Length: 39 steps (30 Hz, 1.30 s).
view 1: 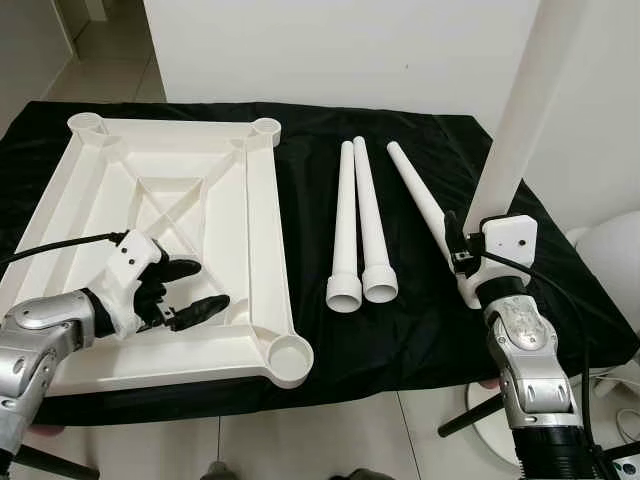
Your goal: Building children table
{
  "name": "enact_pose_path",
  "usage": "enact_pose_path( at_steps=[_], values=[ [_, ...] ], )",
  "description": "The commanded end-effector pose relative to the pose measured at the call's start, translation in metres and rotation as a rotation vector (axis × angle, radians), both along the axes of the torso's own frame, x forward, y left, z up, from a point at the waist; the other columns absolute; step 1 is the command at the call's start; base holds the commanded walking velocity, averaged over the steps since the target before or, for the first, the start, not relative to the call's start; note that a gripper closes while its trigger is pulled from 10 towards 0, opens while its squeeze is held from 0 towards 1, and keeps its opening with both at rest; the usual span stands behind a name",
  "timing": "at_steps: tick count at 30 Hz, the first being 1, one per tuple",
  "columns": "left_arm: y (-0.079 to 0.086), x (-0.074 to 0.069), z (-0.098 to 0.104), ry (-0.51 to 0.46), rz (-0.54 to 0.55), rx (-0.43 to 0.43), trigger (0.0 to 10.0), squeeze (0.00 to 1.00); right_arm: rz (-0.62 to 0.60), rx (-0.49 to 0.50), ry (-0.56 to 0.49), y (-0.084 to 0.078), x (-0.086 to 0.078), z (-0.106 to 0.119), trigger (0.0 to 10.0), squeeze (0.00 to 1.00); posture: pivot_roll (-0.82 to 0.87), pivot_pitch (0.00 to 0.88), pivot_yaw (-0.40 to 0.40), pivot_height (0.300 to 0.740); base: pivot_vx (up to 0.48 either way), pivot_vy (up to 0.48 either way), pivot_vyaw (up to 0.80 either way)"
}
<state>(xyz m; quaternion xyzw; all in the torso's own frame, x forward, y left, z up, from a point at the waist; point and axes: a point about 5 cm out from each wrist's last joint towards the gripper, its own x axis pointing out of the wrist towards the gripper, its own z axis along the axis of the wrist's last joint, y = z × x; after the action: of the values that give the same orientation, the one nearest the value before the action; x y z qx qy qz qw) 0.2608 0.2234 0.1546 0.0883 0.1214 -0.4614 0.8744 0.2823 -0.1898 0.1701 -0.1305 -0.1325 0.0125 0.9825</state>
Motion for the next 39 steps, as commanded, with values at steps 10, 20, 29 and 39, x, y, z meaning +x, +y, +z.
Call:
enact_pose_path(
  at_steps=[10, 20, 29, 39],
  values=[
    [-0.01, -0.029, -0.024, 0.153, -0.241, 0.09, 10.0, 0.0, 0.008, -0.015, 0.015, -0.001, 0.002, -0.002, 10.0, 0.0, 0.1, 0.0, -0.089, 0.74, 0.0, 0.0, 0.0],
    [-0.016, -0.014, -0.036, 0.133, -0.167, 0.175, 10.0, 0.0, 0.014, -0.018, 0.016, 0.001, 0.002, -0.002, 10.0, 0.0, 0.09, 0.0, -0.085, 0.74, 0.0, 0.0, 0.0],
    [-0.034, 0.011, -0.046, 0.073, -0.057, 0.218, 10.0, 0.0, 0.007, -0.014, 0.013, 0.001, 0.0, -0.003, 10.0, 0.0, 0.08, 0.0, -0.072, 0.74, 0.0, 0.0, 0.0],
    [-0.061, 0.024, -0.047, 0.045, 0.002, 0.153, 10.0, 0.0, 0.001, -0.008, 0.017, 0.002, -0.001, -0.005, 10.0, 0.0, 0.09, 0.0, -0.065, 0.74, 0.0, 0.0, 0.0]
  ],
)
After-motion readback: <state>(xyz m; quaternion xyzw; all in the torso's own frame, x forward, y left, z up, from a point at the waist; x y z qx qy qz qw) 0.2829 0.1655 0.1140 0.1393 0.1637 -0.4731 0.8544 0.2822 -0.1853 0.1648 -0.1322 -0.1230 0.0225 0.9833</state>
